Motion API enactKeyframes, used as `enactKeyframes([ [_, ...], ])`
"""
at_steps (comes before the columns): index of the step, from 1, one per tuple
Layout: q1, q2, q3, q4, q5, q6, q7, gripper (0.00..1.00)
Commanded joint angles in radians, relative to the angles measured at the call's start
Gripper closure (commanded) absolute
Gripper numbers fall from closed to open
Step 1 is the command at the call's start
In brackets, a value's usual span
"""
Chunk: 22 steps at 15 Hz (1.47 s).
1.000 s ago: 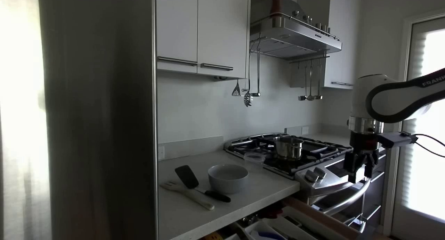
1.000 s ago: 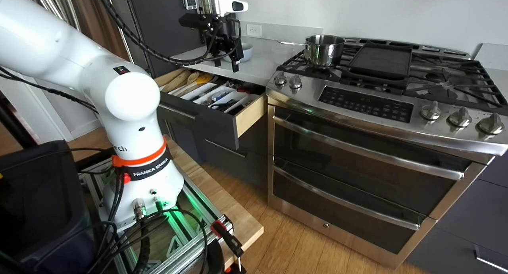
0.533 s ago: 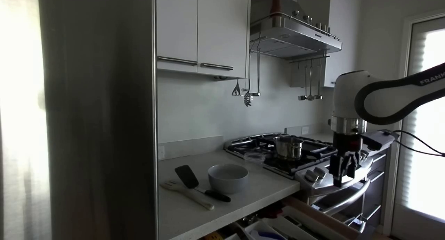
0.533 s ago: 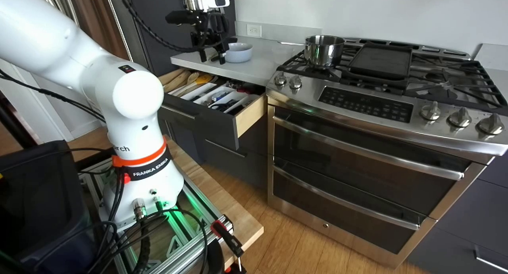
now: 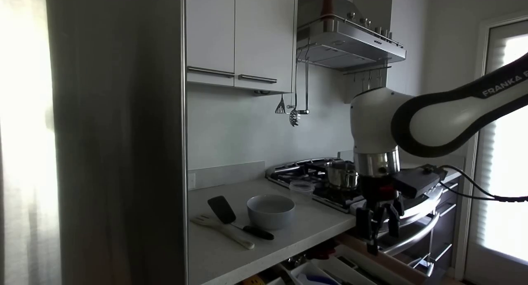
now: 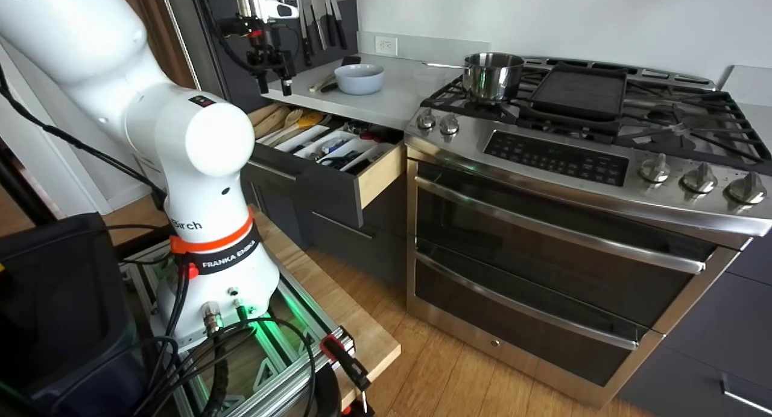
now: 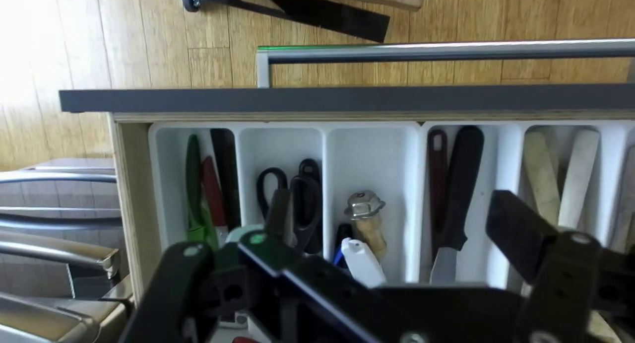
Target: Move a knife from the drawer to the counter
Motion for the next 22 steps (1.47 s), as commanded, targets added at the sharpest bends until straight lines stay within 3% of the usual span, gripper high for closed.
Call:
enactKeyframes([
  [1,0.008,0.143,0.033,0.068,0.018,0.013,0.131,0.0],
  [6,0.032,0.31,0.025,0.081,0.002,0.166,0.215,0.0],
  [9,0.053,0.402,0.006,0.077,0.009,0.295,0.183,0.0],
  [10,0.057,0.337,-0.004,0.065,0.0,0.246,0.187,0.0],
  [18,0.07,0.403,-0.014,0.08,0.004,0.288,0.183,0.0],
  [22,0.087,0.463,-0.035,0.076,-0.057,0.376,0.191,0.0],
])
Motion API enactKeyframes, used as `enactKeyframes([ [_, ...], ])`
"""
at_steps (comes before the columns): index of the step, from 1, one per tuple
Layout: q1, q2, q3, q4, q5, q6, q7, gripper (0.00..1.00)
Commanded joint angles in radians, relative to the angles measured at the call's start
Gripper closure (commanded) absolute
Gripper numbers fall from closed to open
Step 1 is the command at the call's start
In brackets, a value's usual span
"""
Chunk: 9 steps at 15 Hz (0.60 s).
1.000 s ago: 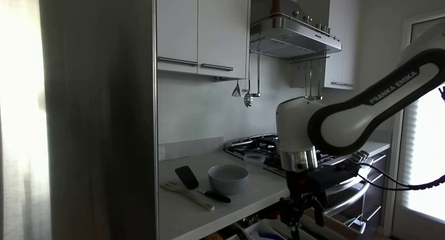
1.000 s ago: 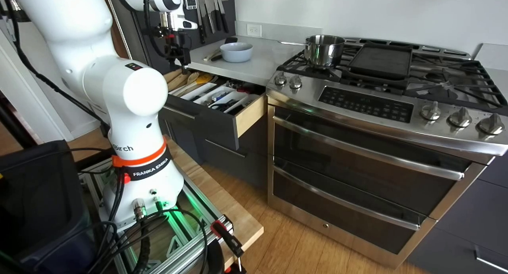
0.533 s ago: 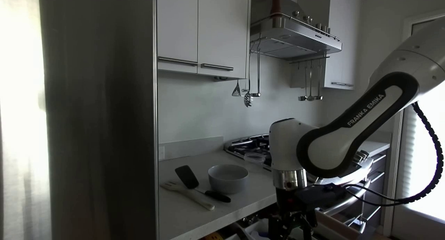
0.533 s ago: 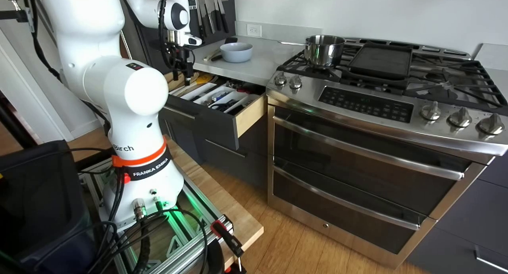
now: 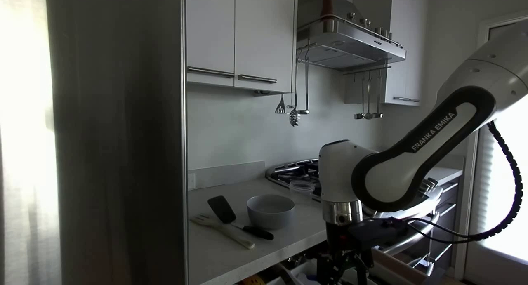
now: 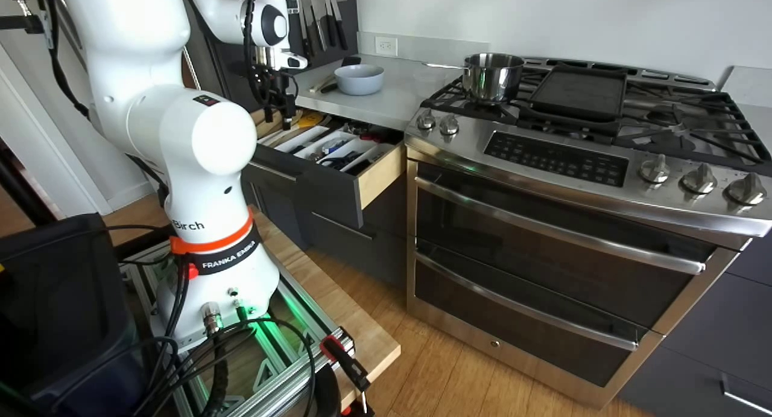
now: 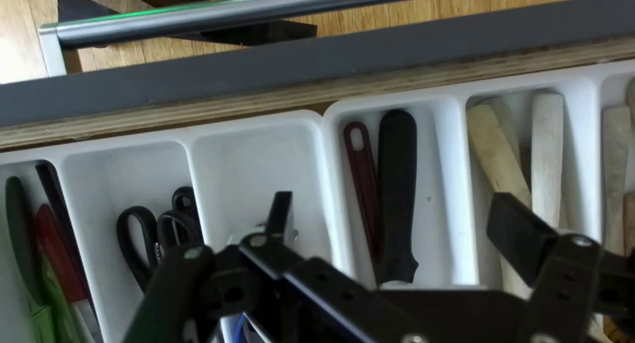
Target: Move a knife from the drawer to the counter
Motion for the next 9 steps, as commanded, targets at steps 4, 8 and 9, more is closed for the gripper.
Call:
enactKeyframes([
  [4,0.051,0.122,-0.053,0.0,-0.038,0.199,-0.009,0.01],
  [8,0.079,0.187,-0.094,0.008,-0.07,0.268,0.008,0.29],
  [9,0.085,0.197,-0.104,0.006,-0.072,0.282,0.009,0.32],
])
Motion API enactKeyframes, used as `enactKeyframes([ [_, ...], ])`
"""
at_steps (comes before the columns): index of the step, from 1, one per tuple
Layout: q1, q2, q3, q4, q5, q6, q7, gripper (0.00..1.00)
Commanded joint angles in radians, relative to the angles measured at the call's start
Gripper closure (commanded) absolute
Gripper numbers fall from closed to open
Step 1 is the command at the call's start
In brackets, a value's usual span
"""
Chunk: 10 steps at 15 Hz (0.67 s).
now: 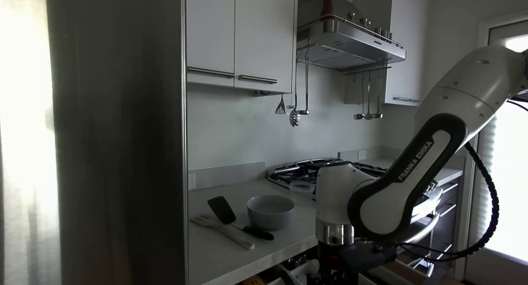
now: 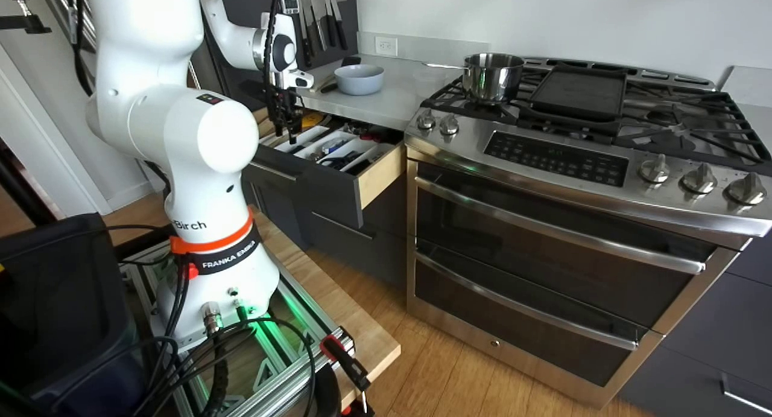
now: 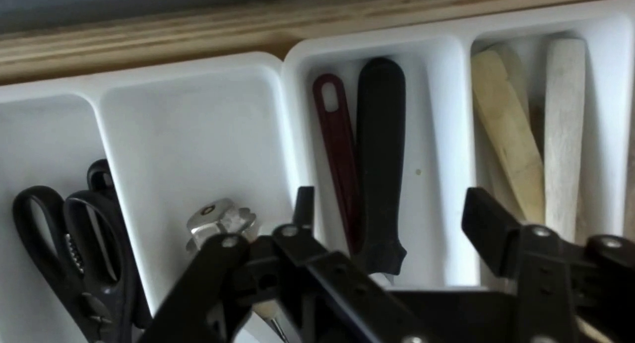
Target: Move a knife from the drawer to the counter
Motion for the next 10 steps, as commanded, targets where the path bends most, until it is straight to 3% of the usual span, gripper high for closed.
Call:
enactKeyframes([
  [1,0.036,0.058,-0.045,0.007,-0.021,0.063,0.002,0.32],
  [3,0.047,0.084,-0.056,0.011,-0.02,0.096,-0.013,0.29],
  [5,0.06,0.105,-0.065,0.015,-0.025,0.133,-0.02,0.36],
  [7,0.08,0.123,-0.079,0.022,-0.04,0.165,-0.02,0.35],
  [10,0.113,0.144,-0.113,0.042,-0.081,0.166,-0.005,0.51],
])
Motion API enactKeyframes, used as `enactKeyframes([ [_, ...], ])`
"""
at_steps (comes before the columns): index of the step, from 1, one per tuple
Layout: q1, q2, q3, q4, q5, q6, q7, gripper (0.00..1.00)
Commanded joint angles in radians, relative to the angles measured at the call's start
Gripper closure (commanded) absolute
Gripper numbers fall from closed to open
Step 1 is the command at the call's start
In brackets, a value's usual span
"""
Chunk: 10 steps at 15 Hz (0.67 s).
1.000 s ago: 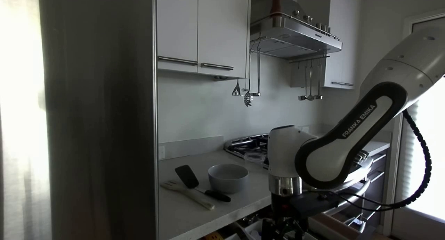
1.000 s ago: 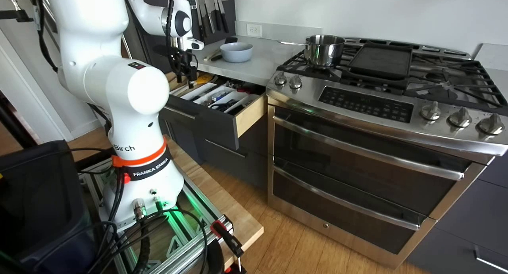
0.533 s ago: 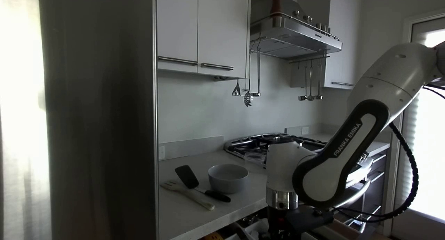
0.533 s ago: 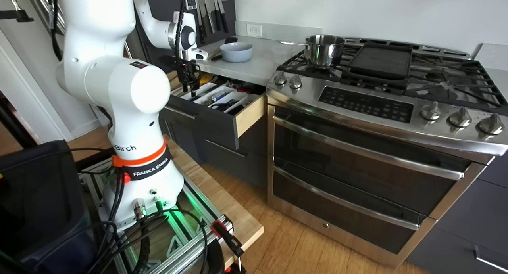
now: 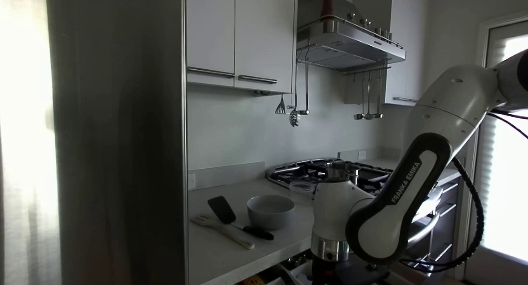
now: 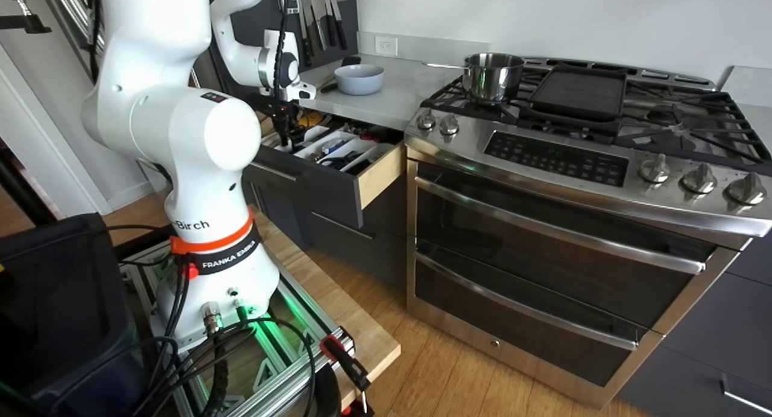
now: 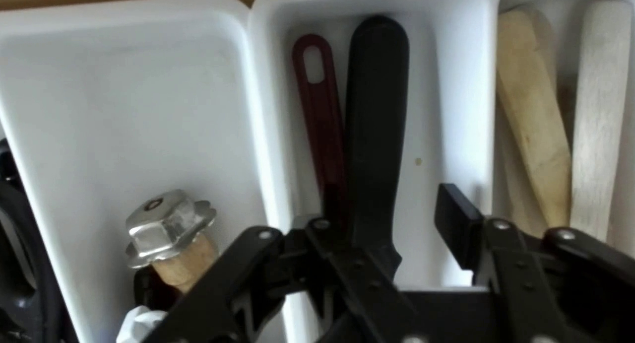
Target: Move a knife from the drawer to the counter
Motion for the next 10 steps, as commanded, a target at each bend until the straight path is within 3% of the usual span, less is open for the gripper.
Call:
enactKeyframes([
  [1,0.052,0.039,-0.053,0.03,-0.049,0.012,0.01,0.51],
  [10,0.123,0.095,-0.125,0.065,-0.113,0.018,0.024,0.56],
])
